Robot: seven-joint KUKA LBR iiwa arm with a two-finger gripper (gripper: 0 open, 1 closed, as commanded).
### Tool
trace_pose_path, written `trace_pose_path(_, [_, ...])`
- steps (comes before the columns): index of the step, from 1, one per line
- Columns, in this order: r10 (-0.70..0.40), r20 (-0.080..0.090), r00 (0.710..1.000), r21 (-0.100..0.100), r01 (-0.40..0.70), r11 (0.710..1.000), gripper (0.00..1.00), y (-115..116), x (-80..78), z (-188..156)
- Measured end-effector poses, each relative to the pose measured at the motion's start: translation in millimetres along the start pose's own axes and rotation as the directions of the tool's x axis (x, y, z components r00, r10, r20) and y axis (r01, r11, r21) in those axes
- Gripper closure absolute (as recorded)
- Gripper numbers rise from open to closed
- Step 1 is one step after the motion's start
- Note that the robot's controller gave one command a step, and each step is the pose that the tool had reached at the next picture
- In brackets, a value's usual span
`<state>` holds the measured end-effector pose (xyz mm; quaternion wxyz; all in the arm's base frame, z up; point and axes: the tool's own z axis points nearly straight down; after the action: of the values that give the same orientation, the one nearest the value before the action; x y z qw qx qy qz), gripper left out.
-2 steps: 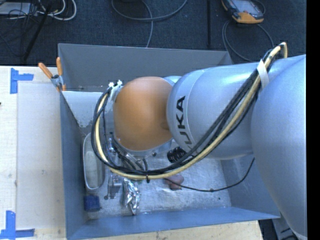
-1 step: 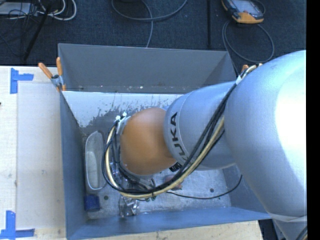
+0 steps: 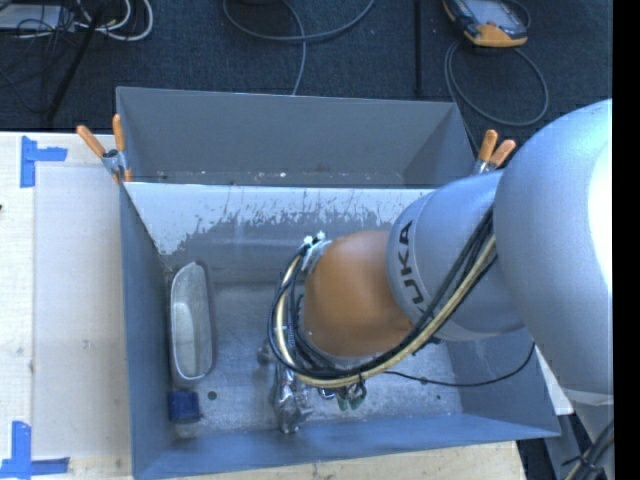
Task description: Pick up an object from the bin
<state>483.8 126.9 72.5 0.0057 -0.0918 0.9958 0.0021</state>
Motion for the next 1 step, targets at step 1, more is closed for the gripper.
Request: trace_pose_path(1, [-0.002,-0.009,1.0,0.001,0.002,1.0,1.0,1.3,1.7,-0.1])
